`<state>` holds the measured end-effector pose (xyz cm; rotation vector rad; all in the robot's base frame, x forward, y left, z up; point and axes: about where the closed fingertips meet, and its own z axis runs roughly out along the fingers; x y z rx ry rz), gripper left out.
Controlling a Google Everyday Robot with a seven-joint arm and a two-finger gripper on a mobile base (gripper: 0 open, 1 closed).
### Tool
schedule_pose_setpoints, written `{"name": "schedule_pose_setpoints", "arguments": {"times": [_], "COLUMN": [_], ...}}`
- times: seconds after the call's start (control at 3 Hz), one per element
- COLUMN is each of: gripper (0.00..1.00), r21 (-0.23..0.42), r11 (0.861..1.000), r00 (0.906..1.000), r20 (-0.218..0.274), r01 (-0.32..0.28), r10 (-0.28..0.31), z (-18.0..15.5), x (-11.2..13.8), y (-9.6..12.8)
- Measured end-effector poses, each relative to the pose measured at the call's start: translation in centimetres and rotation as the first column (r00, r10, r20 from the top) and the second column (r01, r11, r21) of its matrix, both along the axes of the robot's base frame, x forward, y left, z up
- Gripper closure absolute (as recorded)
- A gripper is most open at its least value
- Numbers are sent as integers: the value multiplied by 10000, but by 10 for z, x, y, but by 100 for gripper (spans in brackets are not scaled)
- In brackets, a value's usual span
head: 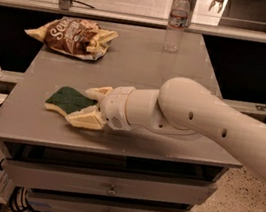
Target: Pick sponge
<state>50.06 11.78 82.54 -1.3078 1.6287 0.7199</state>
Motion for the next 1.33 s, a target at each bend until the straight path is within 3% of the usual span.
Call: {"name": "schedule_pose_setpoints", "arguments": {"times": [0.67, 1.0, 1.33], "gripper": [87, 100, 100], "r21": [133, 539, 1123], "r11": [9998, 9977, 9917], "r00": [9999, 9989, 9946], "r20": [-12, 227, 754], "r01": [140, 399, 627], "r10": [-140, -412, -714], "z": [0, 17, 50], "x": [1, 2, 5], "y": [-3, -13, -28]}}
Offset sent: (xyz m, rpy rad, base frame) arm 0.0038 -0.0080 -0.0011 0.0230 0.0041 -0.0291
